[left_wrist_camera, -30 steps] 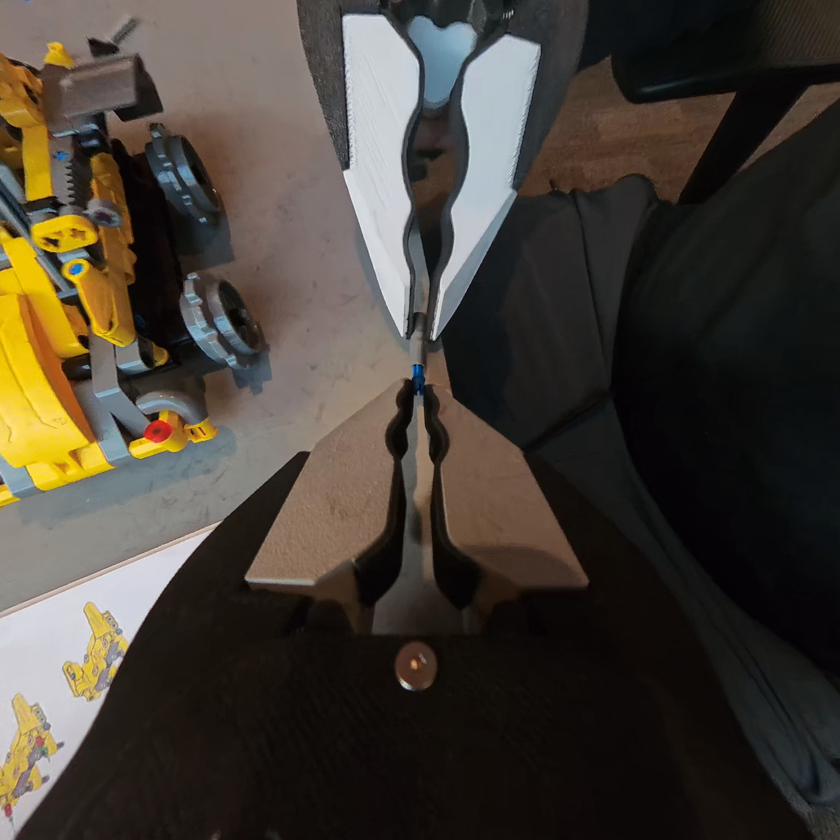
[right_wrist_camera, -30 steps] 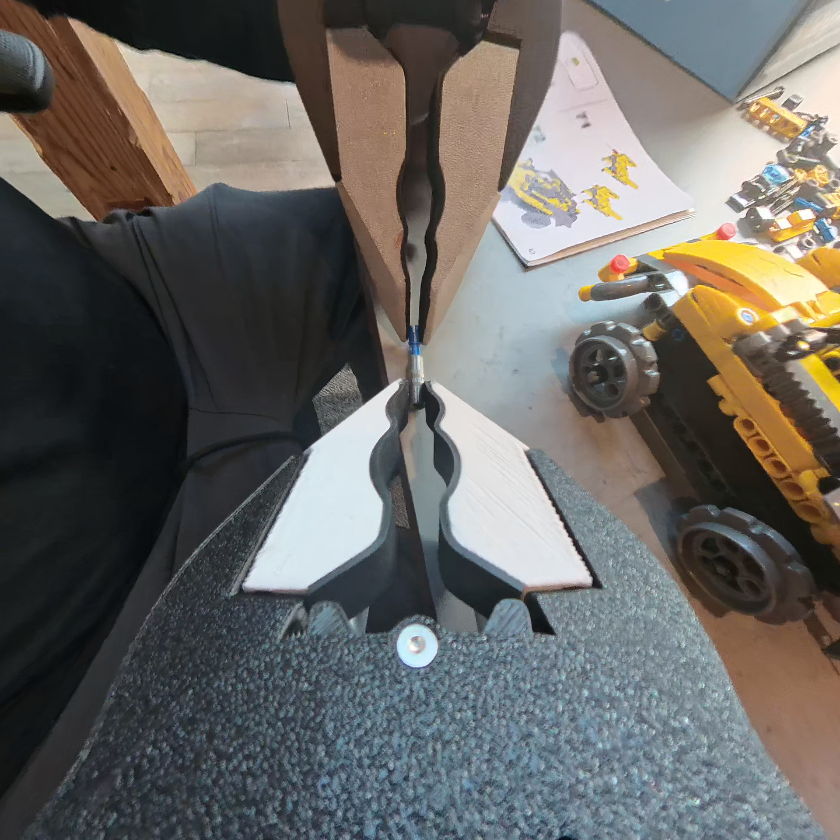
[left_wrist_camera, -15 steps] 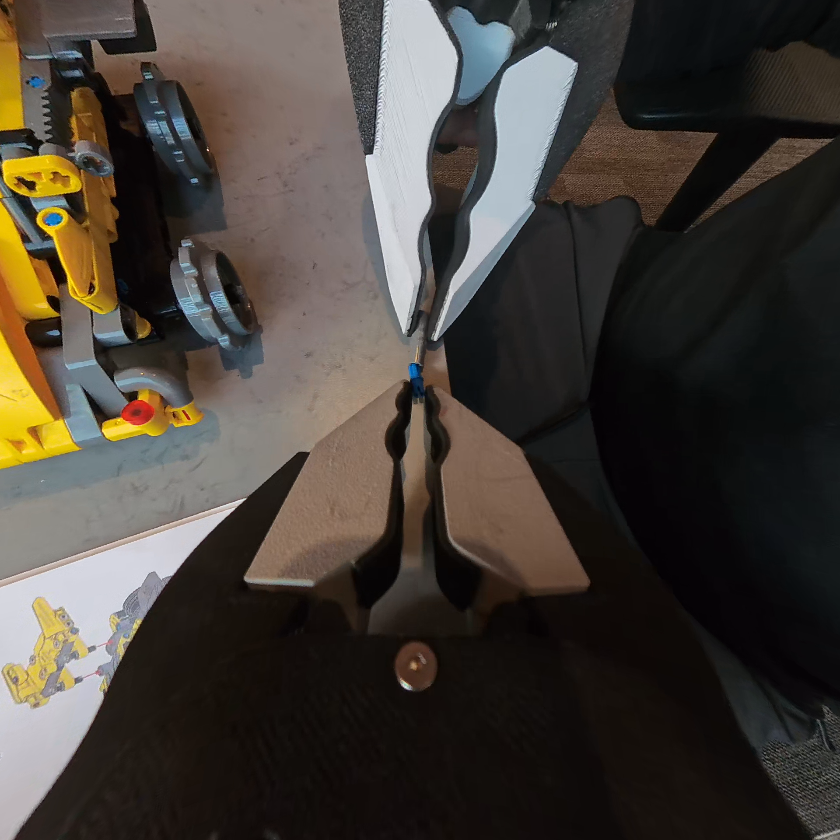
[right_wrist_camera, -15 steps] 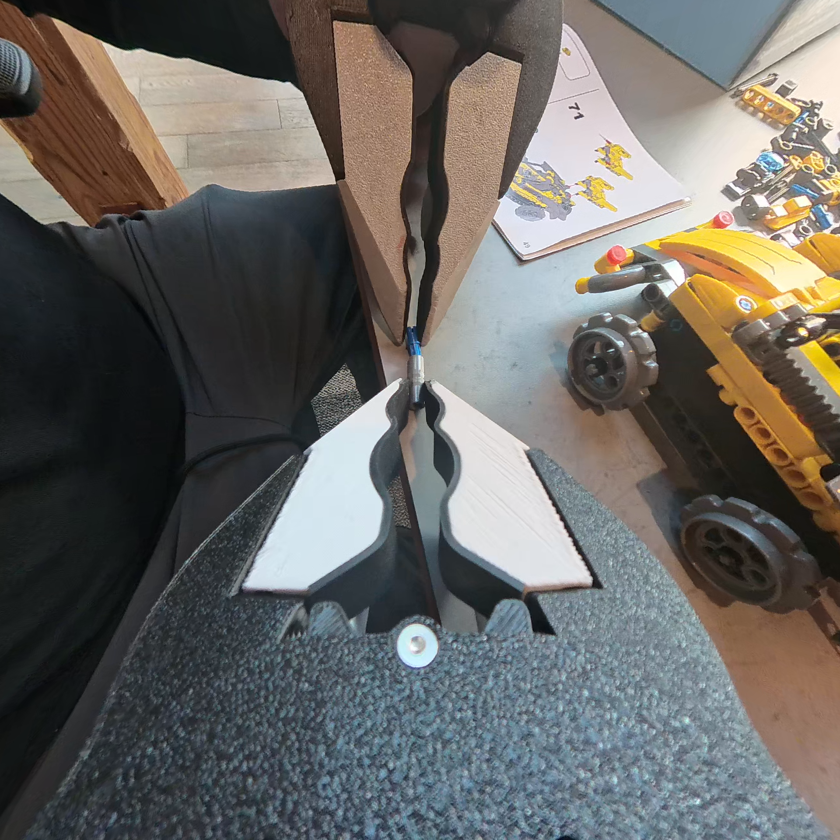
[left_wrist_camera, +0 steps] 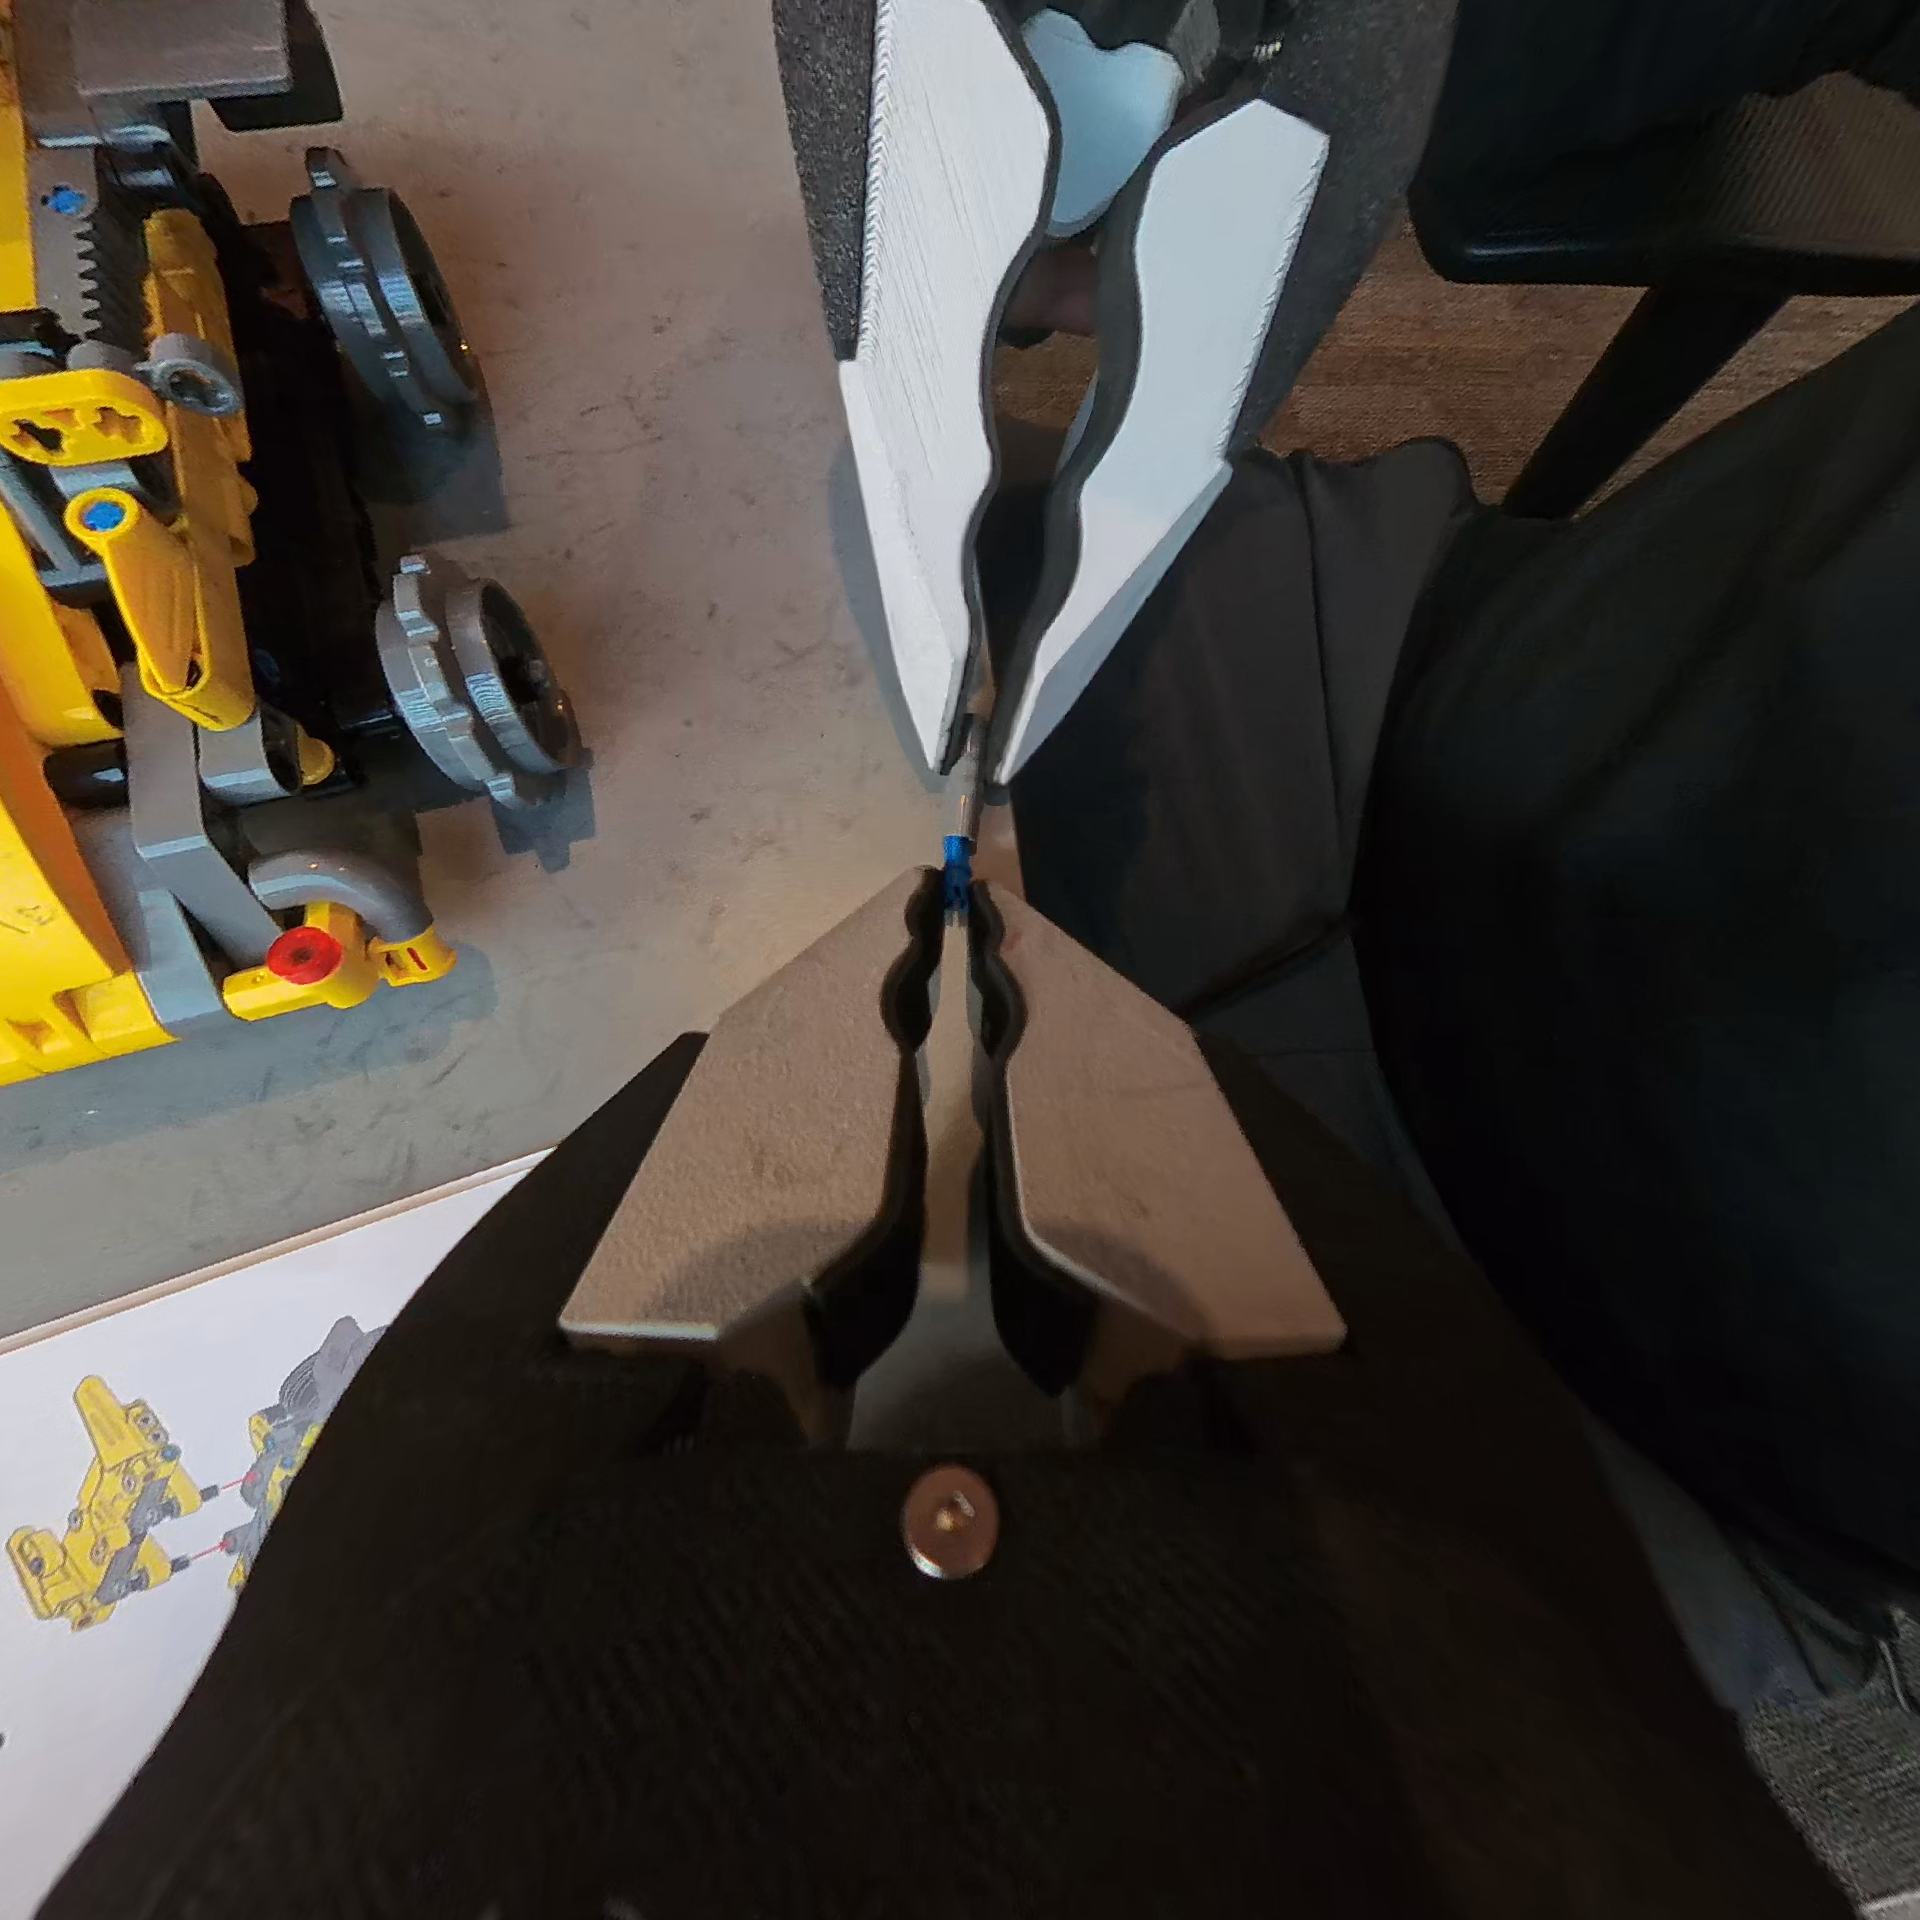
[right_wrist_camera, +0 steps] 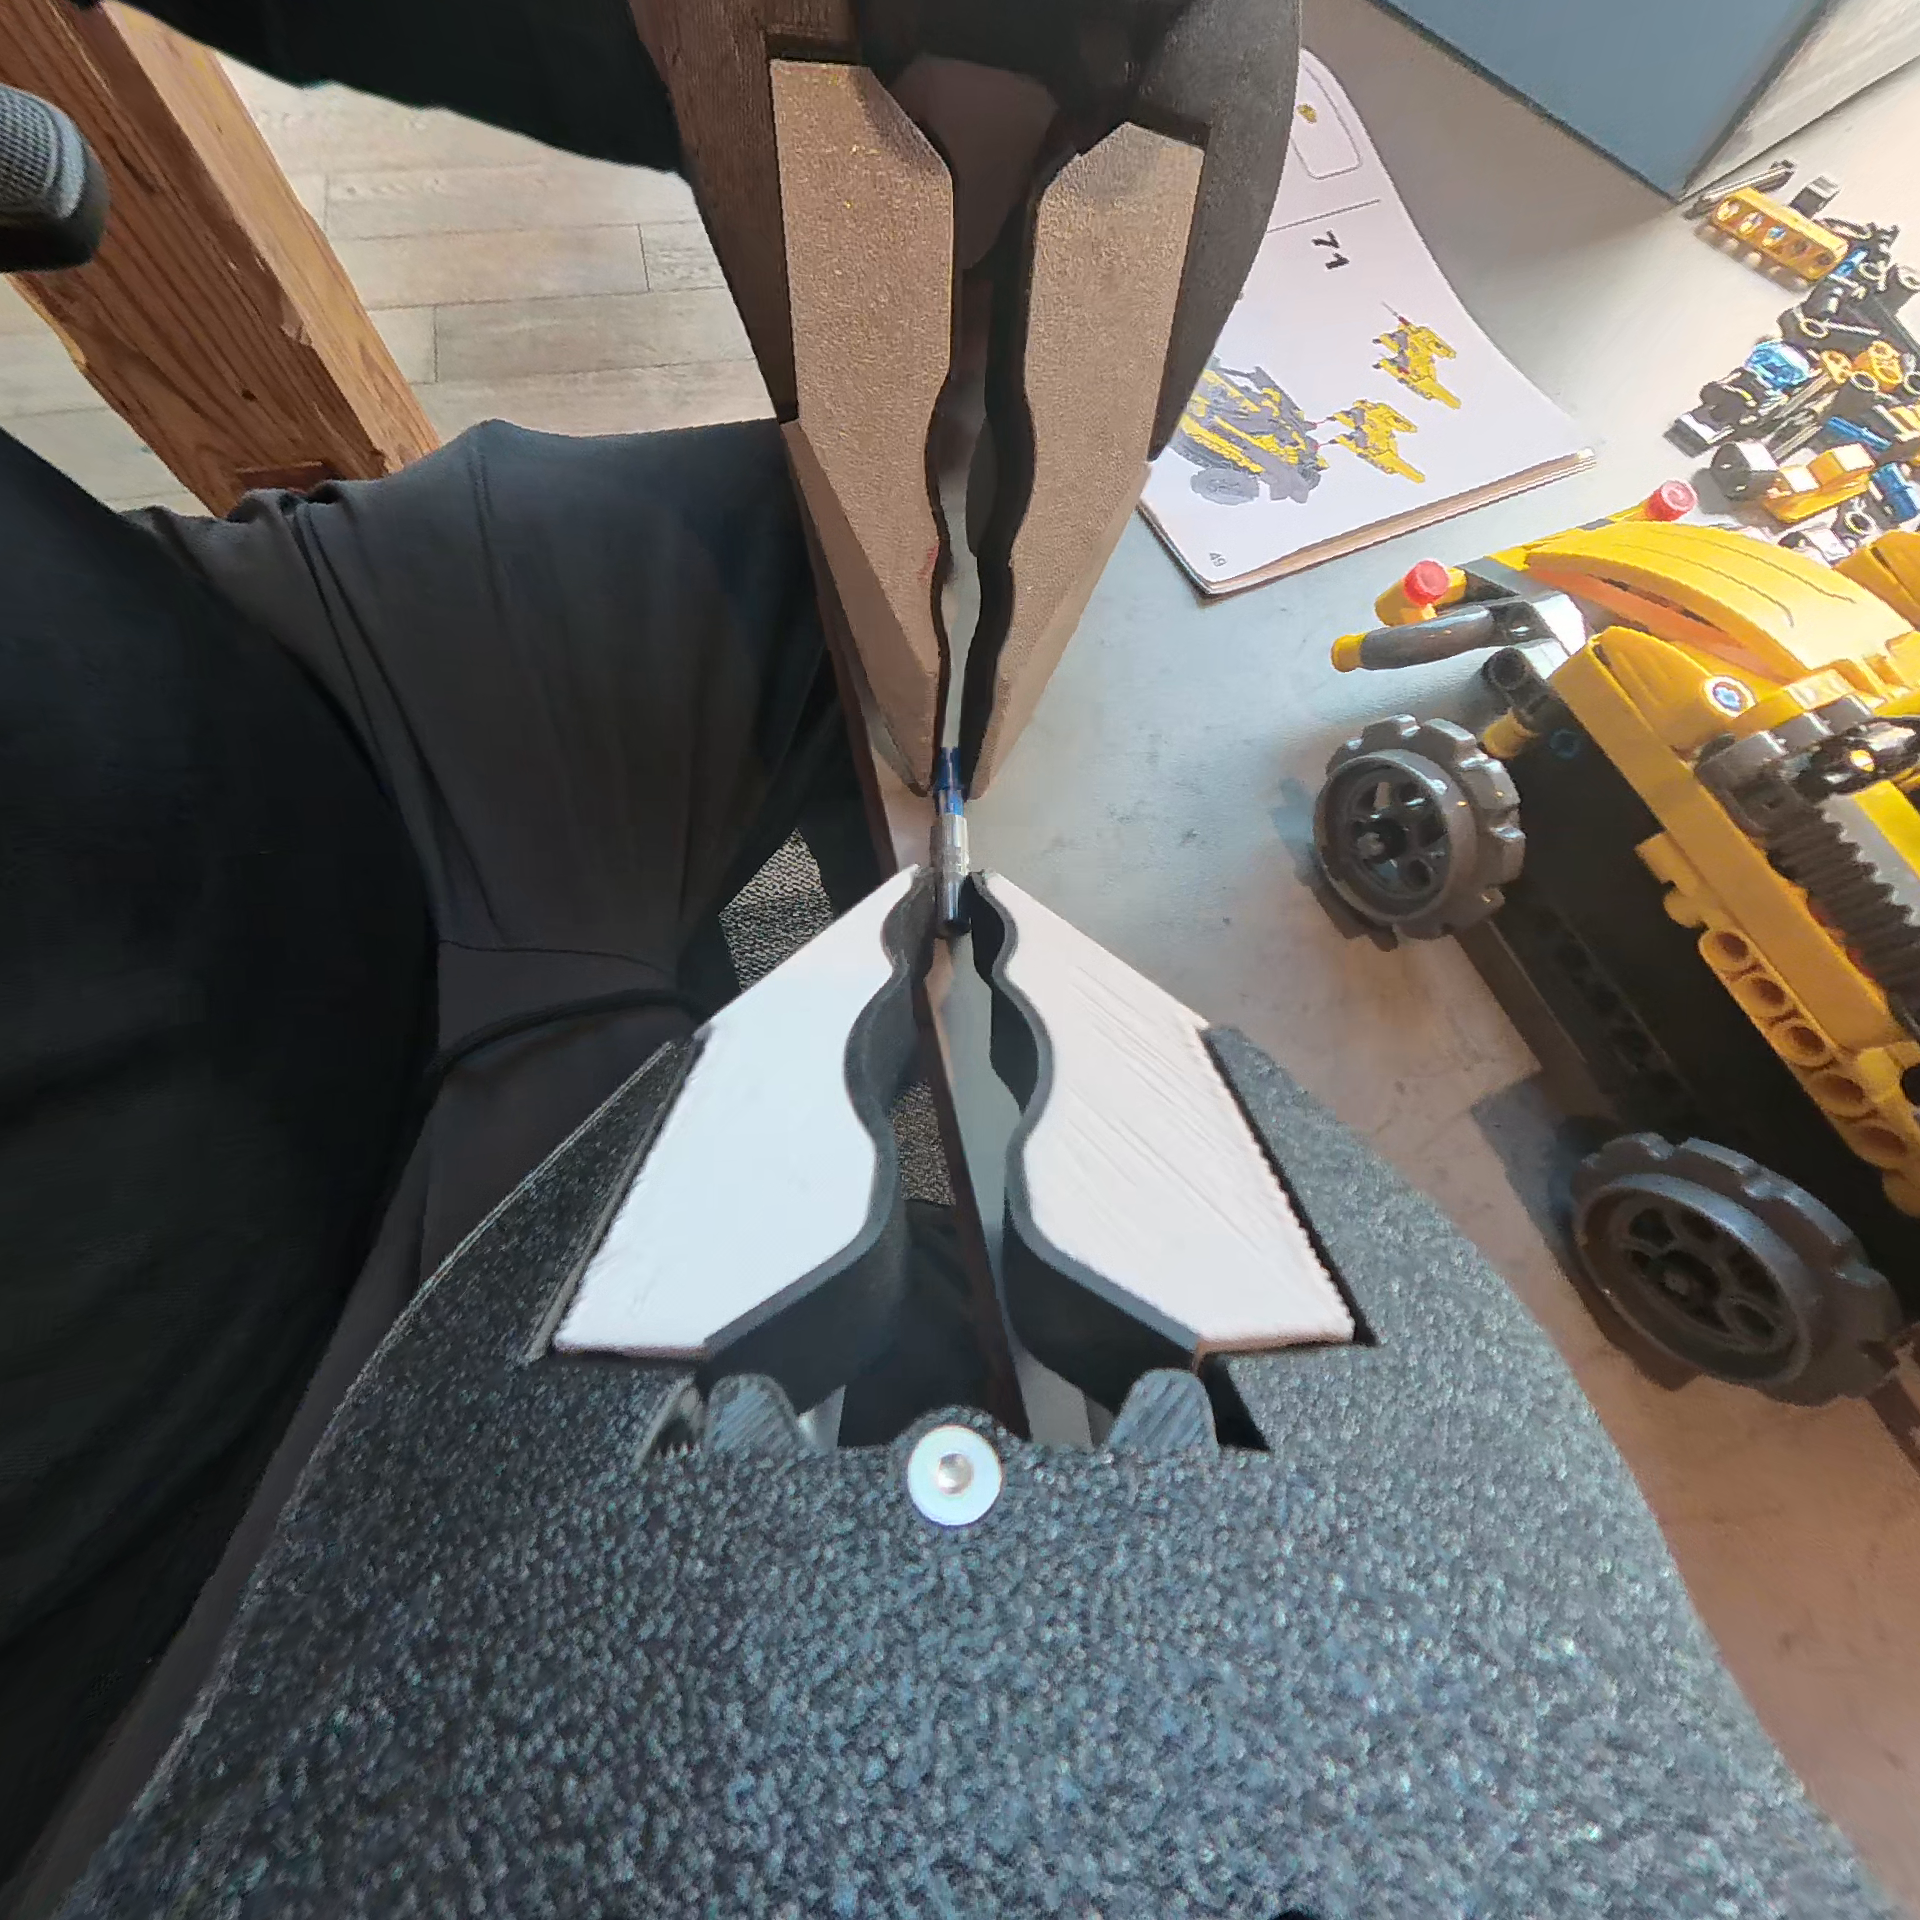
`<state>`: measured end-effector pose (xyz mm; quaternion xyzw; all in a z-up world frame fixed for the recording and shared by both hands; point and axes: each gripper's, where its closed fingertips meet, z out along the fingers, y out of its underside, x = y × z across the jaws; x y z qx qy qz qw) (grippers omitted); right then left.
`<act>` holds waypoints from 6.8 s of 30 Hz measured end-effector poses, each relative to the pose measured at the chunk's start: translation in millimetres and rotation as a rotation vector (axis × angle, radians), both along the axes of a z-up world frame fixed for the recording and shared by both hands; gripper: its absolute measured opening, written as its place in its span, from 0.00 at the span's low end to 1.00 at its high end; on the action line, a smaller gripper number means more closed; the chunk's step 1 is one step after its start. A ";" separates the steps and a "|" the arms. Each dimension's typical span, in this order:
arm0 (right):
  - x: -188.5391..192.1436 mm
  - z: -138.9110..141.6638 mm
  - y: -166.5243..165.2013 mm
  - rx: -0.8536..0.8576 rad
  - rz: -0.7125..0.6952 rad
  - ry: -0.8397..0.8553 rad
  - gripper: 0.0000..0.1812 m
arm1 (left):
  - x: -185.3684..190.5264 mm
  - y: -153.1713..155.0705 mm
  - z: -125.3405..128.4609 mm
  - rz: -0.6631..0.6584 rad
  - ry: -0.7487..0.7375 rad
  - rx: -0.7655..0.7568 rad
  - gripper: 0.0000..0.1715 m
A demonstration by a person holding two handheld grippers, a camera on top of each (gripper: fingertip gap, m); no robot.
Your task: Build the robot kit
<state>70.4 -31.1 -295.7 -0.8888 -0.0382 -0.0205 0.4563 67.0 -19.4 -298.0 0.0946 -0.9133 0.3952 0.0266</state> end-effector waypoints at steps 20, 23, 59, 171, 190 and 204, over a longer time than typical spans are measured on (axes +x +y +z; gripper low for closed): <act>1.0 36.0 -3.0 0.215 -0.003 0.066 0.02 | -0.3 -5.0 40.3 0.027 0.071 -0.279 0.00; 0.9 37.9 -3.3 0.235 0.001 0.099 0.02 | 2.5 -5.1 40.7 0.043 0.079 -0.284 0.00; -4.1 33.4 -2.8 0.212 0.003 0.344 0.02 | -2.4 -4.3 30.8 0.008 -0.212 -0.165 0.00; 27.8 5.2 -17.0 0.001 -0.088 0.302 0.03 | 27.5 -27.2 -0.3 0.077 -0.090 0.013 0.00; 31.3 21.4 -20.5 0.148 -0.107 0.348 0.01 | 34.0 -28.3 -0.4 0.109 -0.044 0.004 0.00; 30.1 25.5 -20.4 0.173 -0.087 0.374 0.02 | 35.6 -27.6 -0.3 0.120 -0.089 0.014 0.00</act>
